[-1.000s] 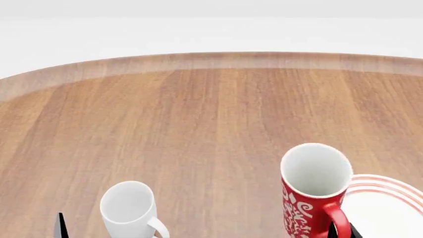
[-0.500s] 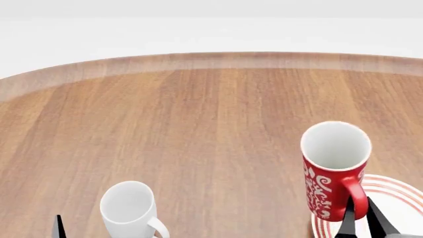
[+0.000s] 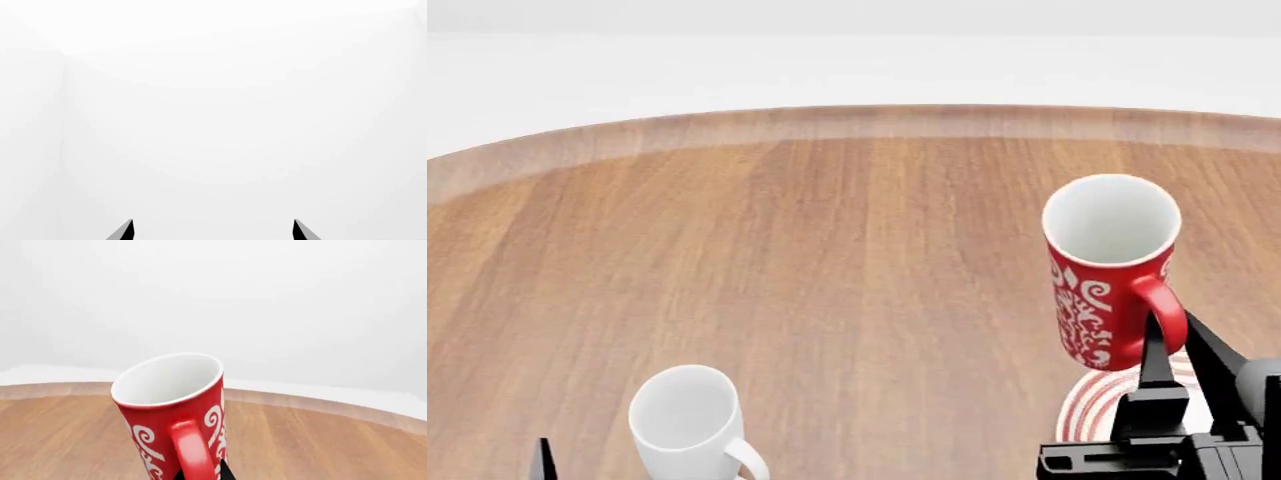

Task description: Pick up the red mug and put it on the plate

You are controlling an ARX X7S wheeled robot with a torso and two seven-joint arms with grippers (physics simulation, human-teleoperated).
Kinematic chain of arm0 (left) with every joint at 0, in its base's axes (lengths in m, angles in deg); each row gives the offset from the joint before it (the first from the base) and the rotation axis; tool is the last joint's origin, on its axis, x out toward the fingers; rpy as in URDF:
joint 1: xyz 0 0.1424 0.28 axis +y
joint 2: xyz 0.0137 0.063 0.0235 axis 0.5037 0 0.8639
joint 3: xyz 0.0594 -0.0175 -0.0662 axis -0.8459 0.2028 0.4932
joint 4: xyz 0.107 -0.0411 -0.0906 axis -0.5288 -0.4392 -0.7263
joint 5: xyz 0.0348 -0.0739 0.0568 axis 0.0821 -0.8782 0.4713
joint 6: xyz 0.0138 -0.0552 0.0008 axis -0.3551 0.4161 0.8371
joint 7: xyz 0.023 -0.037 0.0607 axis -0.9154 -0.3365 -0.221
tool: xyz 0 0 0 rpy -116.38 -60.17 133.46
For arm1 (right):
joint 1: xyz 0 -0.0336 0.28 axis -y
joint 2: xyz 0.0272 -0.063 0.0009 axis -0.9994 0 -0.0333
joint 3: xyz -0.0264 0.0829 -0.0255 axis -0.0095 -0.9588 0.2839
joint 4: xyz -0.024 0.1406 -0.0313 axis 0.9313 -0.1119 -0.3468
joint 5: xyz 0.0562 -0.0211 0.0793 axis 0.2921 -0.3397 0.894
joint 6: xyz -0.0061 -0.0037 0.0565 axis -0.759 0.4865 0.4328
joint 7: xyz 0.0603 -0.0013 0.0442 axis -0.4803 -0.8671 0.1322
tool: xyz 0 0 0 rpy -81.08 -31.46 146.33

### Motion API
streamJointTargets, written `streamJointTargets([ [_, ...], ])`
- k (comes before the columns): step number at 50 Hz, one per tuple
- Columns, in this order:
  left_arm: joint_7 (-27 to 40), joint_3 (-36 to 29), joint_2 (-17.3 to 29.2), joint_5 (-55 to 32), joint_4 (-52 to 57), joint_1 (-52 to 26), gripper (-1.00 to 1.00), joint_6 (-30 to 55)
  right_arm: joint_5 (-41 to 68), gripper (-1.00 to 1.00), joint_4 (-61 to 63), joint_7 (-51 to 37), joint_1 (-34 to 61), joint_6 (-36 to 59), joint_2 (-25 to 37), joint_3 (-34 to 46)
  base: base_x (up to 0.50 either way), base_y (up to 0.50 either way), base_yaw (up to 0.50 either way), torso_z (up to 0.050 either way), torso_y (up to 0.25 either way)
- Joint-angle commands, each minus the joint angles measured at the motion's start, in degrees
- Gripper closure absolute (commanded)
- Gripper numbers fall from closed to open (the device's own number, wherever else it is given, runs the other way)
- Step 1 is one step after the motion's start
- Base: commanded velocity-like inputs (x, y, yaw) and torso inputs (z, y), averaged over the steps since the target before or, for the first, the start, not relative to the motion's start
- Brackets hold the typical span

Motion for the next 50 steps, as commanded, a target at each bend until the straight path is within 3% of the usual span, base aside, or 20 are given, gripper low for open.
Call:
streamJointTargets([
  [1,0.14,-0.20,-0.16,0.25,-0.03,-0.25,-1.00,0.45,5.51,1.00,-5.16,5.66,6.19,1.66,3.87,-1.71,0.00,0.00,0.00,0.000,0.000],
  [12,0.19,-0.31,-0.14,0.04,-0.79,-0.80,-1.00,0.25,6.87,1.00,-11.05,11.19,11.79,2.63,7.01,-0.77,0.00,0.00,0.00,0.000,0.000],
  [26,0.44,-0.50,-0.19,0.33,-0.89,-1.00,-1.00,0.31,0.12,1.00,-21.66,20.84,22.29,1.21,10.18,5.95,0.00,0.00,0.00,0.000,0.001],
  [50,0.94,-0.72,0.07,0.63,-0.74,-0.60,-1.00,0.23,-2.99,1.00,-43.13,38.36,33.55,-5.75,7.58,10.01,0.00,0.00,0.00,0.000,0.000],
])
